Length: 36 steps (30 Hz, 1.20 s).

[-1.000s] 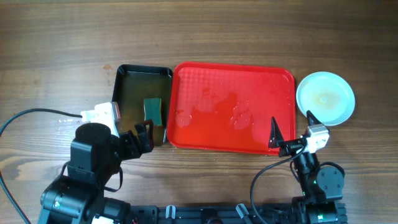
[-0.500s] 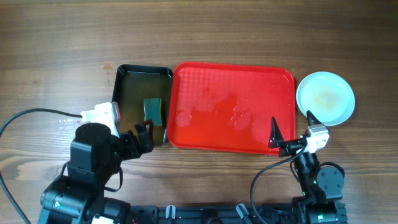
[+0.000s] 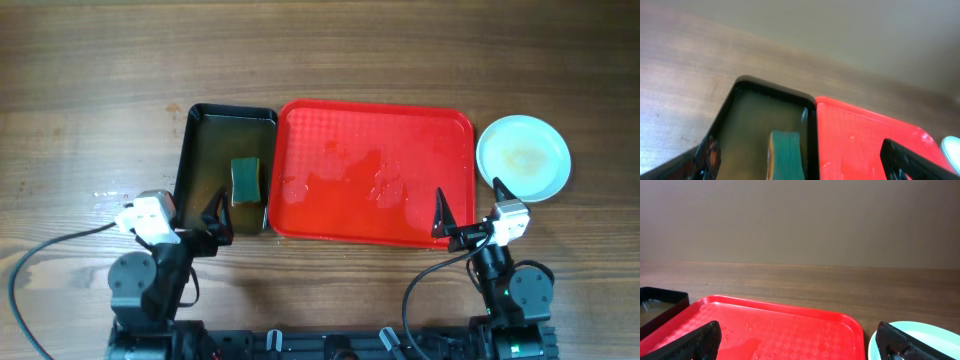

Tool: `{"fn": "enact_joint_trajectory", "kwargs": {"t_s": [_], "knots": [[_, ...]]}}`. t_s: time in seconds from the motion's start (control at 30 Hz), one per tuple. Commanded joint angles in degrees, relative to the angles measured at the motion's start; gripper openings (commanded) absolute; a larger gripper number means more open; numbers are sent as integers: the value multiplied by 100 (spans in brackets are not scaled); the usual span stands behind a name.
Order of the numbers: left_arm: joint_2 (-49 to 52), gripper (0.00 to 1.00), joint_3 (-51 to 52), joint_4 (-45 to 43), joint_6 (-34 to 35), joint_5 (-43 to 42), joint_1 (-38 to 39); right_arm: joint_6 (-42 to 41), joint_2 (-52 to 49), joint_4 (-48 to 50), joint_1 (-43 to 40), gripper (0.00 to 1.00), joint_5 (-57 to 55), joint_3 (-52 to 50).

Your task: Clean dirty plates on tray and stack at the side

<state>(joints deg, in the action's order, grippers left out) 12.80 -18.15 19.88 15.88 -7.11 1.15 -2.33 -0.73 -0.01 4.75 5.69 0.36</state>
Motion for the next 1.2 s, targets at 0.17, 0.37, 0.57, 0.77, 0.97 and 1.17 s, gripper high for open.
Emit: {"fn": "enact_joint_trajectory", "kwargs": {"t_s": [0.17,0.37,0.57,0.77,0.97,1.17], "knots": [[-1244,100,1488,-2009,-157,208,-42,-83,46,22,26,99,-81,-7],[-1263,100,1784,-2586,-221,546,-37,-83,46,22,26,100,-81,-7],[-1263,100,1784,-1545,-203,522,90,-81,46,22,26,99,-81,-7],[-1263,100,1784,-1550,-201,525,87,-85,46,22,26,99,-81,-7],[-1263,100,1784,-1550,-201,525,87,-83,46,22,26,99,-81,-7],[-1263,100,1784,-1550,-201,525,87,-83,46,22,26,99,-81,-7]]}}
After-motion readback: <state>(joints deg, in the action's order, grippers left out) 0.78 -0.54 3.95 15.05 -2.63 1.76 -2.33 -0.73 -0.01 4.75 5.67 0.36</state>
